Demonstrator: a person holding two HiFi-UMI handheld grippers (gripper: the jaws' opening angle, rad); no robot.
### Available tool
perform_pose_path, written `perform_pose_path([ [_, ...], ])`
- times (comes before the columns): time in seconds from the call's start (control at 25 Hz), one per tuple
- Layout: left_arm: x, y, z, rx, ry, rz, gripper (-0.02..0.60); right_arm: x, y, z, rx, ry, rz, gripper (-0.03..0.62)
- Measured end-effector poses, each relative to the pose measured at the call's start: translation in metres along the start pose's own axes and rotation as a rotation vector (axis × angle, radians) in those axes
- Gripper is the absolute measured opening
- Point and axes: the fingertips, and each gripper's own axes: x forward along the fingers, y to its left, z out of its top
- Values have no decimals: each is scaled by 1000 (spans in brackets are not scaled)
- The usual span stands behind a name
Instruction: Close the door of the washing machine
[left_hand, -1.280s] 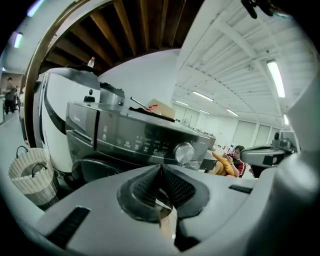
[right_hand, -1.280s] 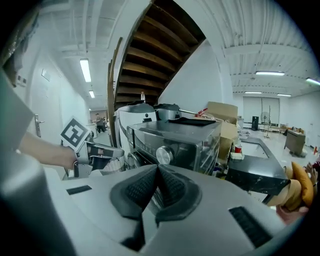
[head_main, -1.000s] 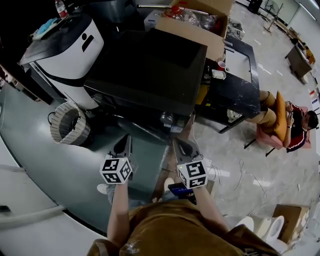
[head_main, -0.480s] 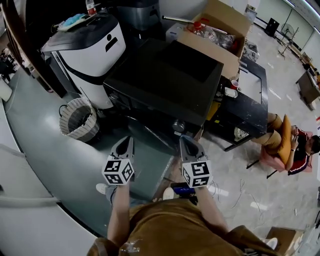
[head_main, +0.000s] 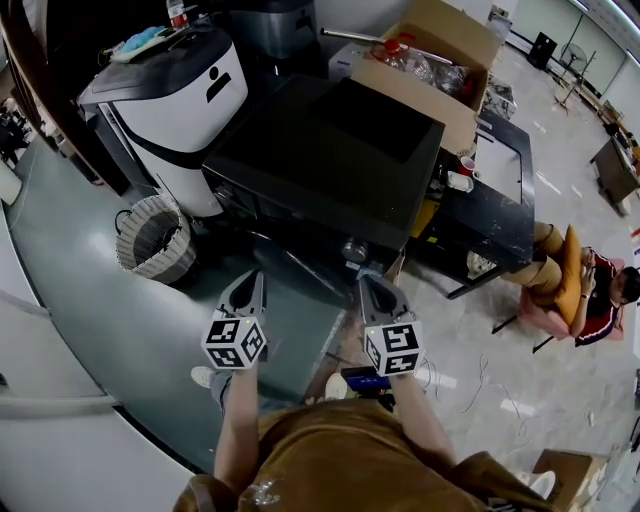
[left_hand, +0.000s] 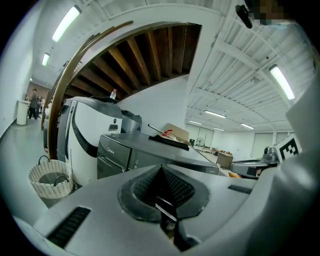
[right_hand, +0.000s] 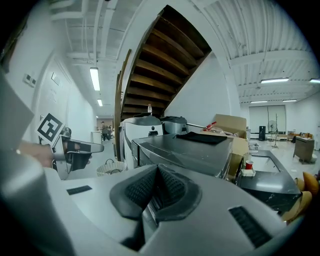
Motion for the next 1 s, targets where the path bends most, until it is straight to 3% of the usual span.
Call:
perform_pose_path([
  [1.0,4,9,-4,7,23,24,25,5,-5,-2,23,-1,8,12],
])
